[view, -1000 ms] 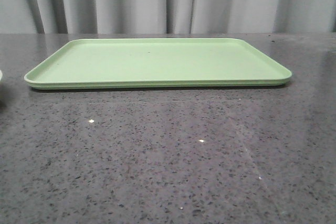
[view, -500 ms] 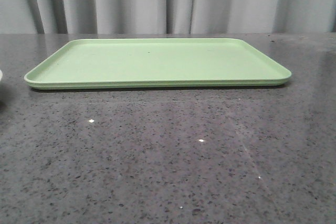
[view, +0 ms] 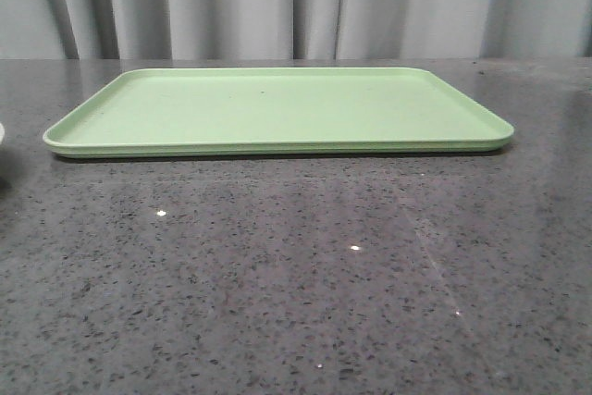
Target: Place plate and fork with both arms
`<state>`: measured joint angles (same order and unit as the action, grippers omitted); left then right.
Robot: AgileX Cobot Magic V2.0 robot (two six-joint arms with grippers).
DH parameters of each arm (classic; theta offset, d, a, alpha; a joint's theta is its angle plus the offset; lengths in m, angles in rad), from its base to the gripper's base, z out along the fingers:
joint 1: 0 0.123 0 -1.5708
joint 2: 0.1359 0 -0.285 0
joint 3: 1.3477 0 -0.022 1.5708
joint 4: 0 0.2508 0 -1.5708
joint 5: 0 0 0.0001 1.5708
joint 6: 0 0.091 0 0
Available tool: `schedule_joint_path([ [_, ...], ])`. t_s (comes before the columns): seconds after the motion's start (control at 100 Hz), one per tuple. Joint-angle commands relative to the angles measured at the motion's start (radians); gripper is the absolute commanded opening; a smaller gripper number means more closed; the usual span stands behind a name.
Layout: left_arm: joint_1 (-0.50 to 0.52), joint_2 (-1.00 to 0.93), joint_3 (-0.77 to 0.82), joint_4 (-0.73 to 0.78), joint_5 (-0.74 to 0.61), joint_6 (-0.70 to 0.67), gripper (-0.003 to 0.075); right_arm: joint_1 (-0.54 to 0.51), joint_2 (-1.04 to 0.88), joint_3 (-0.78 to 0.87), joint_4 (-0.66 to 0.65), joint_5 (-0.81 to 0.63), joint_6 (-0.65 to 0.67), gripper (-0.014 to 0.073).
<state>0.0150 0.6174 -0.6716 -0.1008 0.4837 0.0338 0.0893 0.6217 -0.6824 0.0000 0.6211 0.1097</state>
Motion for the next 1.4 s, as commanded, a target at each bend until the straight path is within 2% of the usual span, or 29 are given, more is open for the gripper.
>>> schedule_joint_path([
  [0.0,0.000,0.008,-0.036,-0.012,-0.076,-0.008,0.0455,-0.002,0.007,-0.039,0.000,-0.056,-0.004,0.0472],
  [0.08,0.000,0.008,-0.036,-0.012,-0.076,-0.008,0.0510,-0.002,0.007,-0.039,0.000,-0.056,-0.004,0.0523],
  [0.36,0.000,0.008,-0.036,-0.012,-0.063,-0.008,0.0510,-0.002,0.007,-0.038,0.000,-0.049,-0.004,0.0521],
  [0.53,0.007,0.017,-0.062,-0.010,0.054,-0.016,0.0510,-0.002,0.007,-0.038,0.000,-0.046,-0.004,0.0521],
  [0.65,0.059,0.052,-0.108,0.043,0.117,-0.071,0.0510,-0.002,0.007,-0.038,0.000,-0.045,-0.004,0.0521],
  [0.91,0.235,0.166,-0.186,0.110,0.267,-0.071,0.0510,-0.002,0.007,-0.038,0.000,-0.044,-0.004,0.0521],
  [1.06,0.252,0.234,-0.185,0.162,0.295,-0.071,0.0510,-0.002,0.007,-0.038,0.000,-0.044,-0.004,0.0521],
  [1.39,0.252,0.426,-0.185,0.152,0.326,-0.071,0.0510,-0.002,0.007,-0.038,0.000,-0.044,-0.004,0.0521],
])
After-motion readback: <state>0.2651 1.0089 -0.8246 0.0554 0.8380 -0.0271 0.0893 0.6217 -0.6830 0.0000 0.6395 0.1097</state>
